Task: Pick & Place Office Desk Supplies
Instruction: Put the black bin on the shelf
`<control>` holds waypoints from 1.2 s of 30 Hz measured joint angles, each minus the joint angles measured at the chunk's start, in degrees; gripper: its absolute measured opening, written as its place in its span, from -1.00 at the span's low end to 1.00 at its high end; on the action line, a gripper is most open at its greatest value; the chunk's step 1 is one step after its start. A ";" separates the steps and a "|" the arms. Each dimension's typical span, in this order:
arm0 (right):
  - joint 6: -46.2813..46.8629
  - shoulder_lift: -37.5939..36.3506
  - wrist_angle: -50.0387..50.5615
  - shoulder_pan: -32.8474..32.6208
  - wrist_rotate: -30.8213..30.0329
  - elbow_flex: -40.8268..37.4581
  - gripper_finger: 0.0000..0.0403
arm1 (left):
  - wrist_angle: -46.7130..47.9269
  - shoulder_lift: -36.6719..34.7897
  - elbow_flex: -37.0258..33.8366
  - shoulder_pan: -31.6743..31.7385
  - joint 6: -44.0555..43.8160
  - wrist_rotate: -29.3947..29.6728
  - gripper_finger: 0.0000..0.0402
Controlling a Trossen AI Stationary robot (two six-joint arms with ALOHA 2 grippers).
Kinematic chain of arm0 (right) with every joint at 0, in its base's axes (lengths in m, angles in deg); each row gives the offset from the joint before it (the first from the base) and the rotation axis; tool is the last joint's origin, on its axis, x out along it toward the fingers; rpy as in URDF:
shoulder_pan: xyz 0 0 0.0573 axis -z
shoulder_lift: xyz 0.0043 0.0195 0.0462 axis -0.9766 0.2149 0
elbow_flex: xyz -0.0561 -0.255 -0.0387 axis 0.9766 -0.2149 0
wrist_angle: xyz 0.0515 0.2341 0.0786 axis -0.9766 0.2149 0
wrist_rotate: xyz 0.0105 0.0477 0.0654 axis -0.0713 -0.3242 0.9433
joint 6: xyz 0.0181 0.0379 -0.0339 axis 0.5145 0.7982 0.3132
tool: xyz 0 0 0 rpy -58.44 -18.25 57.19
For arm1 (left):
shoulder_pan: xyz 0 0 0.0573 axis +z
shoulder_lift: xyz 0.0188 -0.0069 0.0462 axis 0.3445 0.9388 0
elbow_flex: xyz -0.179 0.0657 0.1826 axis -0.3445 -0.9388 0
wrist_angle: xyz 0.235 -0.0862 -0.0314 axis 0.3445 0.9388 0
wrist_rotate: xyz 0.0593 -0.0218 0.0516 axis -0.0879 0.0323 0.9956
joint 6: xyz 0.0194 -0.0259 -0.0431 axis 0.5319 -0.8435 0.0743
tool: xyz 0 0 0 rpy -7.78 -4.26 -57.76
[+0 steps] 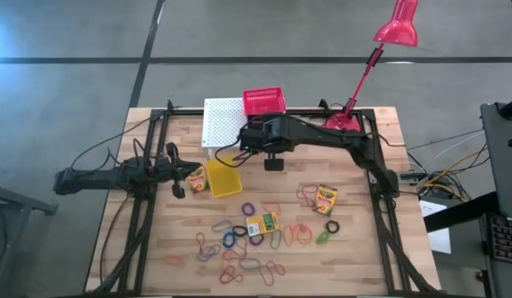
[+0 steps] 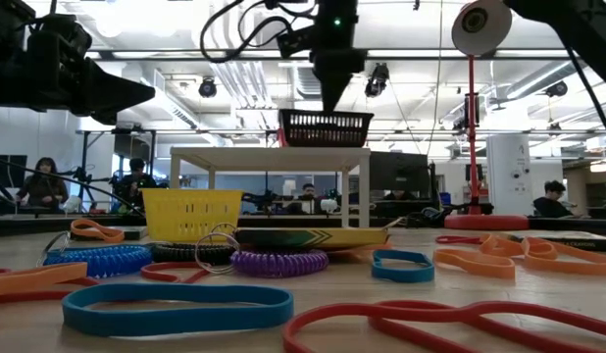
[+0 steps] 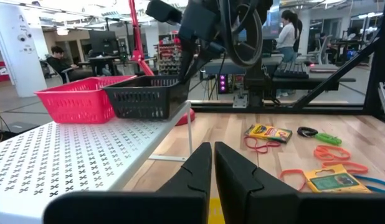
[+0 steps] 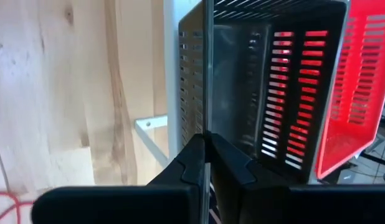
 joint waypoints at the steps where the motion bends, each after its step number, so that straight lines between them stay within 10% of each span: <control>1: -0.16 0.21 -0.06 0.00 0.04 0.67 -0.89 | 0.00 0.01 -0.01 0.01 -0.01 0.00 -0.88; 21: 10.48 -8.16 4.86 0.69 3.39 1.80 -0.38 | 0.00 0.01 -0.01 0.00 0.00 0.09 -0.88; 36: 24.33 -29.88 -20.60 5.32 2.19 -40.38 -0.74 | 0.06 0.38 0.00 0.00 0.00 -0.03 -0.88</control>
